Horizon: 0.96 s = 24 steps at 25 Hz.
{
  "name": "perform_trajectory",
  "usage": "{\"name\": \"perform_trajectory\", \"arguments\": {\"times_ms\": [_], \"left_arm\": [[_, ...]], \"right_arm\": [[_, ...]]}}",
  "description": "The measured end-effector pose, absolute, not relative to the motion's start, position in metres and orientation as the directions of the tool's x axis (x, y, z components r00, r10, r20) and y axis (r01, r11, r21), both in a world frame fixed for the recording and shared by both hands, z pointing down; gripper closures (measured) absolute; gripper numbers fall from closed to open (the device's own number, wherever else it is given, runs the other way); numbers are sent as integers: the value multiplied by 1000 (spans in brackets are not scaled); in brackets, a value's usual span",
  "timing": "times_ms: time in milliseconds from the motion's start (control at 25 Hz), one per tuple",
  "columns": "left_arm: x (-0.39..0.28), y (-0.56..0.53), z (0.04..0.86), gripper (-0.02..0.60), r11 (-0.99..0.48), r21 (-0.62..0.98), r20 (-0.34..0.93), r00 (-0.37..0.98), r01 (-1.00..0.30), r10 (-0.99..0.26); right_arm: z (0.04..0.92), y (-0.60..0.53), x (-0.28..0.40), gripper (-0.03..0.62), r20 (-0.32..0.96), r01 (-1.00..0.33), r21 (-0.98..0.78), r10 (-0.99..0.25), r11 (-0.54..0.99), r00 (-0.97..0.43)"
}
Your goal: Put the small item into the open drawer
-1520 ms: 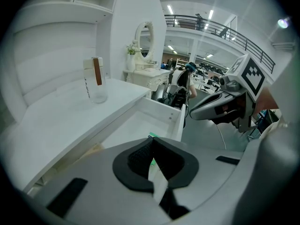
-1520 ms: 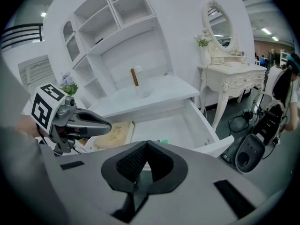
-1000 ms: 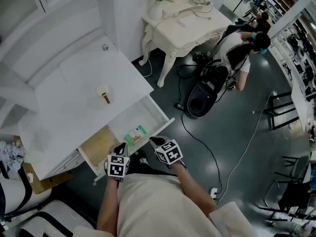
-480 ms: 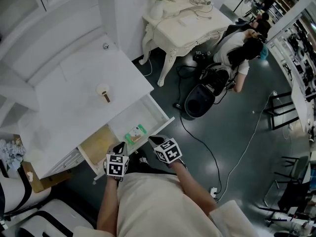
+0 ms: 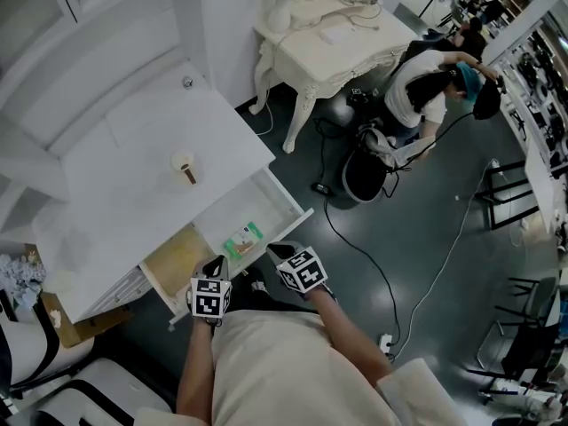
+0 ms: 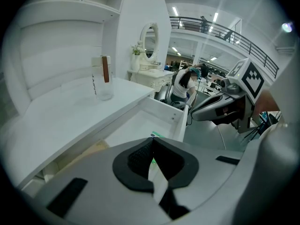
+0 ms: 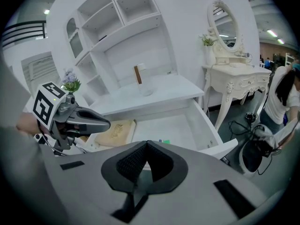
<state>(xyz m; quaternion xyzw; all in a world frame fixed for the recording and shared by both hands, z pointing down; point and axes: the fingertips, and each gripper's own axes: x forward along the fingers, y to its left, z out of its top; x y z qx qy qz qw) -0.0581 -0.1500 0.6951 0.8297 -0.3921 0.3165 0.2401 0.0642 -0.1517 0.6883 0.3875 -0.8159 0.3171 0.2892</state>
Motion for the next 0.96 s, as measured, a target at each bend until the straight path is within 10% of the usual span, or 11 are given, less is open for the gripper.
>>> {"name": "perform_trajectory", "arguments": {"times_ms": [960], "left_arm": [[-58,-152,696,565,-579,156,718,494,-800,-489]], "right_arm": [[689,-154,62,569,719,-808,-299,-437,508,-540]]}}
